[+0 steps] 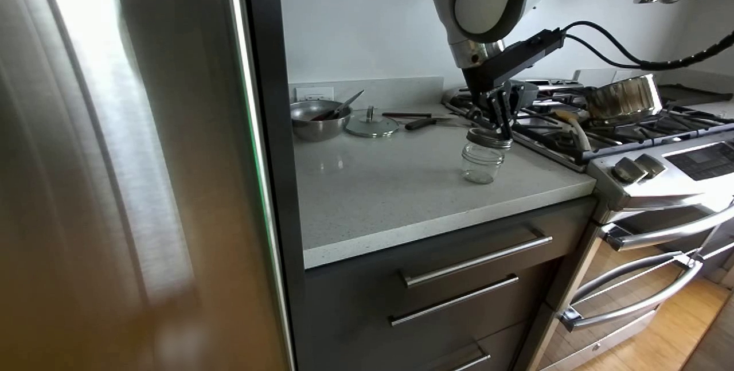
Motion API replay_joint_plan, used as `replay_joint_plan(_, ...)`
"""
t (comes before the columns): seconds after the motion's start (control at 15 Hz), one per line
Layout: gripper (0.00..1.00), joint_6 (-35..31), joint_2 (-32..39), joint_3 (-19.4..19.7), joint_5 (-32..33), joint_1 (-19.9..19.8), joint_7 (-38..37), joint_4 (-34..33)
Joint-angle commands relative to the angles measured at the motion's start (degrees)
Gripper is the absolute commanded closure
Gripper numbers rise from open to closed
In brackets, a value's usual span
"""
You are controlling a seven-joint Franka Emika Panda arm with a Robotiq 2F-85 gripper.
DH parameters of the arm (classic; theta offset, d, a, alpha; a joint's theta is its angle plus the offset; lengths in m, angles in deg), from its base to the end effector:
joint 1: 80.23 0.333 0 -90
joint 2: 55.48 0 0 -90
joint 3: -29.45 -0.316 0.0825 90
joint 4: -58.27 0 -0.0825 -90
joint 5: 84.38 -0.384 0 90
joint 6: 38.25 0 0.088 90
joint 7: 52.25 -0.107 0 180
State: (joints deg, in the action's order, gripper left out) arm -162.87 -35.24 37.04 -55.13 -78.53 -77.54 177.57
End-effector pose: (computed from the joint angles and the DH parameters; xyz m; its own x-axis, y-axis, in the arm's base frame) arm 0.5555 -0.0756 0.2420 0.9666 -0.2203 -0.1313 -0.1380 -0.8784 0.4576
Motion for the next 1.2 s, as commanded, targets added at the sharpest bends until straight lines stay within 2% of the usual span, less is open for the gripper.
replay_joint_plan(0.0, 0.98, -0.52, 1.0, 1.07, 2.03, 1.24, -3.35, 0.35)
replay_joint_plan(0.8, 0.98, -0.03, 2.89, 2.19, 5.07, 2.92, -12.77, 0.18)
replay_joint_plan(1.13, 0.98, -0.77, 3.02, 2.1, 5.27, 2.62, -14.38, 0.16)
